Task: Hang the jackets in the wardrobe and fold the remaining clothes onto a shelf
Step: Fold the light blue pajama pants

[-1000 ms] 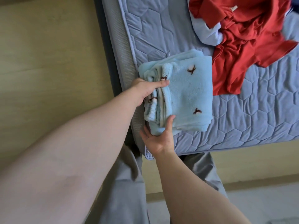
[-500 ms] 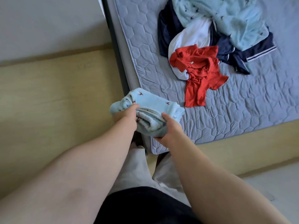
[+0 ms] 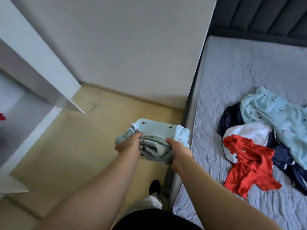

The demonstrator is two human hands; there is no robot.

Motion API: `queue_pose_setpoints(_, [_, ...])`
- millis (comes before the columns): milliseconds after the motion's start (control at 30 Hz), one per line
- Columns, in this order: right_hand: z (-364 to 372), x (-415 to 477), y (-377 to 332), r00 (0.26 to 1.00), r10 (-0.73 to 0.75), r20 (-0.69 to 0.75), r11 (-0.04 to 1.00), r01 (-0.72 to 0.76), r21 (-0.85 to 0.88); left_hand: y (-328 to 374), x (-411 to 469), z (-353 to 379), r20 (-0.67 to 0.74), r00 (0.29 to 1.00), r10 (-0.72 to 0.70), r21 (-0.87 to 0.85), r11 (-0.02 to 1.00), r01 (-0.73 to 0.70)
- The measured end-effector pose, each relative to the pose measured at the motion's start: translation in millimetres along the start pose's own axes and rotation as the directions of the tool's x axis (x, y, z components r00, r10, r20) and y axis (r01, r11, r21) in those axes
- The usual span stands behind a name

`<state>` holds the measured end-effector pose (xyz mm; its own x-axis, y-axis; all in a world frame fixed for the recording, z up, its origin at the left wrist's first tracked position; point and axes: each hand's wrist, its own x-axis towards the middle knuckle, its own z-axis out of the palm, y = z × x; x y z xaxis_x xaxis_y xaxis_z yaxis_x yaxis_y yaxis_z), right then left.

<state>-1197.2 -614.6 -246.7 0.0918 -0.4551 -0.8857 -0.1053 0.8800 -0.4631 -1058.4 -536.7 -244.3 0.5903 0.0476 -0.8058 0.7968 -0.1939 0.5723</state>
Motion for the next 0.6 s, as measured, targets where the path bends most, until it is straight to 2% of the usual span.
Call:
queue_pose_setpoints(67, [26,-27,-3,0.994,-0.050,0.095,0.998,0.054,-0.042,26,-14,-33,-0.157,0.977,0.143,-0.088,0.984,-0.158])
queue_pose_setpoints(167, [74,-71,-3,0.952,-0.113,0.284,0.982,0.150,-0.111,63,-32,-92,-0.229,0.930,0.287,-0.194,0.923,-0.332])
queue_pose_setpoints(233, [106,-103,-2,0.906,-0.145,0.398,0.960,0.226,-0.165,82,-43,-134,-0.258,0.913,0.316,-0.293,0.875,-0.386])
queue_pose_setpoints(333, [150,-147,4,0.837,-0.141,0.529,0.925,0.301,-0.230,105,-49,-190,-0.339,0.899,0.279,-0.411,0.815,-0.408])
queue_pose_setpoints(600, [267,-224,33,0.687,-0.145,0.711,0.816,0.490,-0.307,178,-38,-300,-0.412,0.860,0.300,-0.608,0.613,-0.505])
